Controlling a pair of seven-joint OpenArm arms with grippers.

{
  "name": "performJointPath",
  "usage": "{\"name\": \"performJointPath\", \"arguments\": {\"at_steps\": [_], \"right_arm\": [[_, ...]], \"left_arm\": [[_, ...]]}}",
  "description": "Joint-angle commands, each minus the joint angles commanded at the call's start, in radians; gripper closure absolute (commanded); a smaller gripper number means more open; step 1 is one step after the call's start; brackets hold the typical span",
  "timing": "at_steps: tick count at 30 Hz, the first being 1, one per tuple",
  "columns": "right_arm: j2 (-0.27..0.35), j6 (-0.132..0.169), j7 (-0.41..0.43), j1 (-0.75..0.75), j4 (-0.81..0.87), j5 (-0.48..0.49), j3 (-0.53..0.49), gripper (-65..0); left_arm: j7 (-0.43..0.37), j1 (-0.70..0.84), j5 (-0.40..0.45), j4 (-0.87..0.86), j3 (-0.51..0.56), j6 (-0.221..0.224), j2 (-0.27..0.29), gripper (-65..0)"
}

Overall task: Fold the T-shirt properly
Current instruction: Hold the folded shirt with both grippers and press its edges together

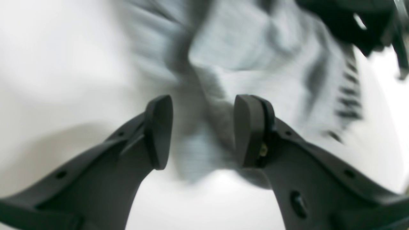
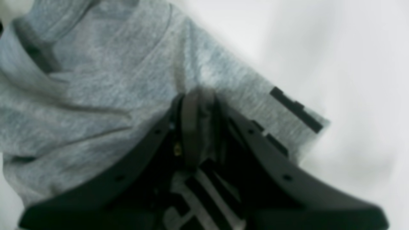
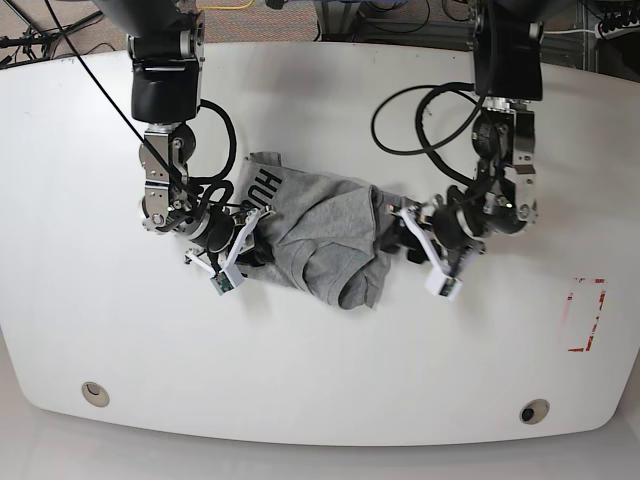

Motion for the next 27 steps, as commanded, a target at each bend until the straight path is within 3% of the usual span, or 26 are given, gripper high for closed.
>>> {"name": "performJointPath", "arguments": {"at_steps": [5,11,16,21,27], "right_arm": [[-0.005,0.000,0.003,-0.003,0.002,0.000,0.000,-8.7],[-0.008,0.000,0.003,-0.003,0.002,0.002,-0.002,-8.7],[-0.008,0.000,0.002,-0.003,0.018,0.002,-0.002,-8.7],[-0.008,0.000,-0.002,-0.005,0.031,0.002,-0.002,-8.7],[-0.008,0.000,-0.002,-0.005,0.029,0.002,-0.003,-8.7]], "left_arm": [[0.005,-0.005,-0.018,0.028,0.002,0.000,-0.017,-27.9],[0.006,0.003,-0.146,0.052,0.003,0.000,-0.014,-27.9],[0.069,0.012,-0.236,0.048,0.055,0.002,0.048,-27.9],[0.083,0.049,-0.229,0.051,0.103,0.005,0.115,-27.9],[0.080,0.077,-0.138,0.043,0.117,0.005,0.155,-27.9]]}}
